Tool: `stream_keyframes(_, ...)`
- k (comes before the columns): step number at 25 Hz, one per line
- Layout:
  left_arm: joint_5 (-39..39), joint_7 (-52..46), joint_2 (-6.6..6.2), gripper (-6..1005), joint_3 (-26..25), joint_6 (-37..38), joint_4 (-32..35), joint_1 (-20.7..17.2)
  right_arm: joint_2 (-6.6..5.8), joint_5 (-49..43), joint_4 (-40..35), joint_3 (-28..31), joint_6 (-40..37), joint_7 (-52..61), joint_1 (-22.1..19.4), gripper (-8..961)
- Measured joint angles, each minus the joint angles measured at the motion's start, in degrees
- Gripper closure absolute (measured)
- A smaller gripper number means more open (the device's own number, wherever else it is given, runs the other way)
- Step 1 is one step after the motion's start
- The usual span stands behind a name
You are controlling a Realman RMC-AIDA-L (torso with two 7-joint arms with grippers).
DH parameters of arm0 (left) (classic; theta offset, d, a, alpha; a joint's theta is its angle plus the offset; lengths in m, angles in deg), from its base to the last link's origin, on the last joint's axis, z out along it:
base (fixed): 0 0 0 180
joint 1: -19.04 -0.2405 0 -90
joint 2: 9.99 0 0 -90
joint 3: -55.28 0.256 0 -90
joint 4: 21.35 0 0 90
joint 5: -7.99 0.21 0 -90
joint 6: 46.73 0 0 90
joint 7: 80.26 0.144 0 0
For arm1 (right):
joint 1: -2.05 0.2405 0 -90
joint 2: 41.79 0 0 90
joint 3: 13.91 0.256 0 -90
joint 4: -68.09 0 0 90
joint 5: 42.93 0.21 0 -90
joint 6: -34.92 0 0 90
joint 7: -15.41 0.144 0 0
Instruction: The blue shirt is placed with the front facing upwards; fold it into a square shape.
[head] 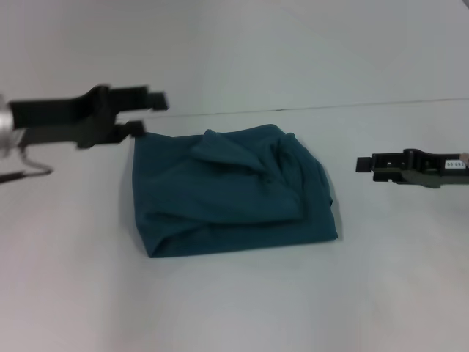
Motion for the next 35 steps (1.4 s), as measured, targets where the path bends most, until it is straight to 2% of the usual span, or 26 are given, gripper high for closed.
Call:
stream_keyframes(5,2.41,4.26,-0.15,244,-6.93,6.52,0.23,-4.11,-2.22,-9.64,-0.21,-0.72,-6.51,8.20,8.76,327)
stream_keyframes(6,3.09,4.97,-0.15,243,-7.71,7.28,0.24,-5.00,-2.22,-9.64,-0.21,-0.72,-6.51,8.20,8.76,327)
stream_keyframes(10,5.26,8.02,0.21,243,-8.77,10.09,0.23,-7.35,-3.14,-14.70,-0.92,-3.08,-8.00,14.85,14.53,327)
stream_keyframes(13,7.45,10.32,0.61,244,-8.97,11.51,0.23,-8.53,-3.07,-17.37,-2.75,-3.81,-8.68,19.08,17.66,327)
stream_keyframes(18,9.47,12.23,1.09,245,-10.89,12.08,0.20,-10.33,-1.97,-20.06,-3.71,-5.62,-6.54,24.38,20.39,328)
stream_keyframes(22,9.76,12.68,1.10,247,-13.77,12.32,0.37,-11.02,-0.38,-21.53,-3.30,-10.82,-1.80,27.79,21.75,328)
stream_keyframes(26,9.79,12.53,0.98,248,-14.61,12.46,0.85,-10.99,1.44,-23.15,-3.27,-15.82,2.05,29.83,23.14,328)
stream_keyframes(31,9.81,12.31,0.86,248,-14.73,12.27,0.90,-10.68,3.70,-26.28,-2.10,-16.82,3.90,30.30,25.22,328)
stream_keyframes(35,9.79,12.26,0.86,247,-14.77,11.96,0.90,-10.64,4.55,-26.76,0.78,-16.92,5.73,30.10,25.84,328)
